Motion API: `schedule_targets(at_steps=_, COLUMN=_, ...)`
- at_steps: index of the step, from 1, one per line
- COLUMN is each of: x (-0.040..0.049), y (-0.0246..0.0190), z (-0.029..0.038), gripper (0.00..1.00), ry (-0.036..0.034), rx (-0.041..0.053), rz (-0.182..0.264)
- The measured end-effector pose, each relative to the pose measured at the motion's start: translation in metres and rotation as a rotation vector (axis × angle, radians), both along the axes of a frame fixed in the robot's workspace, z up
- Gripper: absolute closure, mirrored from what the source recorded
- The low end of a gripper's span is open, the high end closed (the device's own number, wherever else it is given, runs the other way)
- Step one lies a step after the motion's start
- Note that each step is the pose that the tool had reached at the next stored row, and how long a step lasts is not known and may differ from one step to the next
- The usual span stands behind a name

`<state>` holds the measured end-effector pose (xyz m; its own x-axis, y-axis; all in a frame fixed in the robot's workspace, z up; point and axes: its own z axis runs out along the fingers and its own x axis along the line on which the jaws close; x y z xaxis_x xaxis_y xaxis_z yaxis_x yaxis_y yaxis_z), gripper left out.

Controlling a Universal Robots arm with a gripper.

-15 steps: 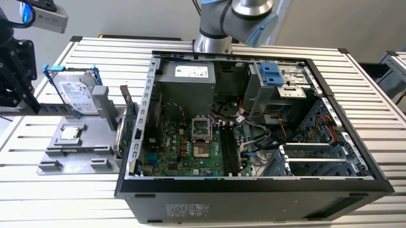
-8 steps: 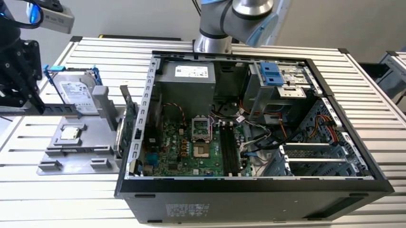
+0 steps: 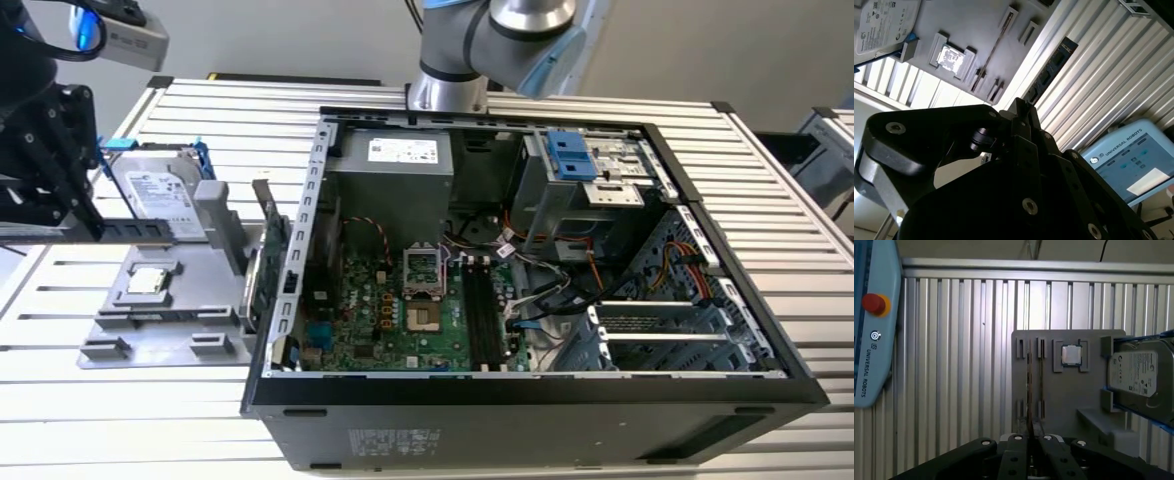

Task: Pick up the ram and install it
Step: 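Pick up the ram and move it above insertion slot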

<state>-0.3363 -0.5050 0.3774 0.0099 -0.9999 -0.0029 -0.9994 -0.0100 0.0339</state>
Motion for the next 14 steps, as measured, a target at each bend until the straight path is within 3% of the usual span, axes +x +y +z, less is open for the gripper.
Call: schedule_targets(at_steps=14, x=0.0156, y=0.0000, z=0.0000, gripper=1.00, ry=0.0000, rx=0.0001, rz=0.000)
